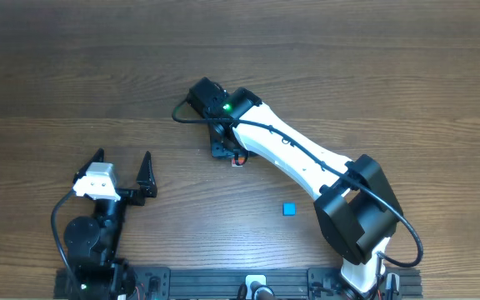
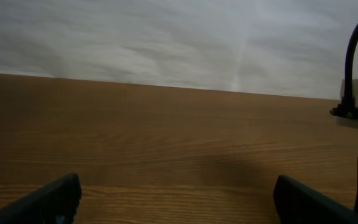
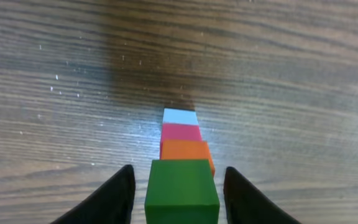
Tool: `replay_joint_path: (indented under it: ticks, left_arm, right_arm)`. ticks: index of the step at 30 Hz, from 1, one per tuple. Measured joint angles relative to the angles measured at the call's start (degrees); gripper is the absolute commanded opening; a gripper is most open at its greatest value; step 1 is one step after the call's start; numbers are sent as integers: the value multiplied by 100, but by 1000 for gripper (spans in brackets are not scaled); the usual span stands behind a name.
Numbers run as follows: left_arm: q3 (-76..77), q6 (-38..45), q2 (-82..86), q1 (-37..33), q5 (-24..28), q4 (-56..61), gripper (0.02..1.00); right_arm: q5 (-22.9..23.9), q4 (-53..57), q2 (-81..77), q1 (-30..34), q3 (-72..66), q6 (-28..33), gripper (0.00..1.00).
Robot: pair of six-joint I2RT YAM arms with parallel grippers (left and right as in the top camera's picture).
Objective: Stack Cubes
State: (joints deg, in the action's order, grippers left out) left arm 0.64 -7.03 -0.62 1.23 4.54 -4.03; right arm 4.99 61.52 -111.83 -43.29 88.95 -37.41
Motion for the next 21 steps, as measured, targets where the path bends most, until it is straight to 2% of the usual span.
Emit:
replay_joint_path:
  ticks: [6, 8, 9, 21]
  left_arm:
    - [0, 0, 0, 0, 0, 0, 998]
    - [0, 0, 0, 0, 0, 0, 1000]
    - [0, 0, 0, 0, 0, 0, 1000]
    - [0, 0, 0, 0, 0, 0, 1000]
  right_arm:
    - [13, 17, -4, 0, -2, -11, 726]
    - [13, 17, -4, 0, -2, -17, 947]
    - [13, 17, -4, 0, -2, -15, 993]
    - [15, 450, 247, 0, -20, 17, 993]
